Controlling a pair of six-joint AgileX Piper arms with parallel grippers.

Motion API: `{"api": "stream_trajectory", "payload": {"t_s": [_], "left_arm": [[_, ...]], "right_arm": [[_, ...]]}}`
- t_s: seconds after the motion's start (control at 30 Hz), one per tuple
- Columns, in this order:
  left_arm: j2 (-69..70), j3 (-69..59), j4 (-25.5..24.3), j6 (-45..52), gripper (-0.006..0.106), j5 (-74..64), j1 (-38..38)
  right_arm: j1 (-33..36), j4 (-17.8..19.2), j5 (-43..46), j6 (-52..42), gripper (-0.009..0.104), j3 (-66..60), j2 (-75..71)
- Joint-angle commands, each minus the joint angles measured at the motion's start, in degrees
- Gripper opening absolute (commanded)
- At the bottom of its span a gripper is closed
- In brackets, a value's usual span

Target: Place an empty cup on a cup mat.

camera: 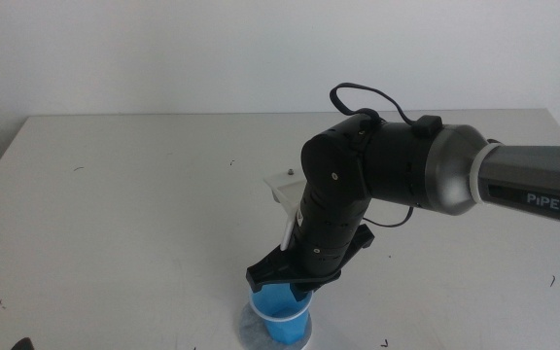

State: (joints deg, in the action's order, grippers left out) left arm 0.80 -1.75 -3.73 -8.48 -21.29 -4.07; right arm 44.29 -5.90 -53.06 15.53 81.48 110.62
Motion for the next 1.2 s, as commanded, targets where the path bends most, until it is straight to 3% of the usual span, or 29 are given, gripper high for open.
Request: {"api": "stream_trajectory", "payload": {"t_s": [0.0, 0.43, 0.7, 0.9, 1.17], "left_arm": [[0.75, 0.34, -0.02, -0.61, 0.105, 3.78, 0.06], [0.75, 0.34, -0.02, -0.61, 0.105, 3.78, 0.06], [0.75, 0.34, -0.02, -0.61, 0.105, 3.78, 0.06], [0.75, 0.34, -0.02, -0.61, 0.105, 3.78, 0.06], [0.75, 0.34, -0.02, -0.61, 0.105, 3.78, 0.06]], "right_arm": [[0.23, -0.03, 1.78, -0.82, -0.001, 1.28, -2.52], [0.23, -1.15, 1.52, -2.28, 0.002, 1.28, -2.52], [0.23, -2.32, 1.52, -3.25, 0.030, 1.28, -2.57], [0.23, -0.86, 1.94, -2.62, 0.054, 1.28, -5.25], [-4.99, 1.35, 3.29, -2.47, 0.060, 1.28, -17.52]]}}
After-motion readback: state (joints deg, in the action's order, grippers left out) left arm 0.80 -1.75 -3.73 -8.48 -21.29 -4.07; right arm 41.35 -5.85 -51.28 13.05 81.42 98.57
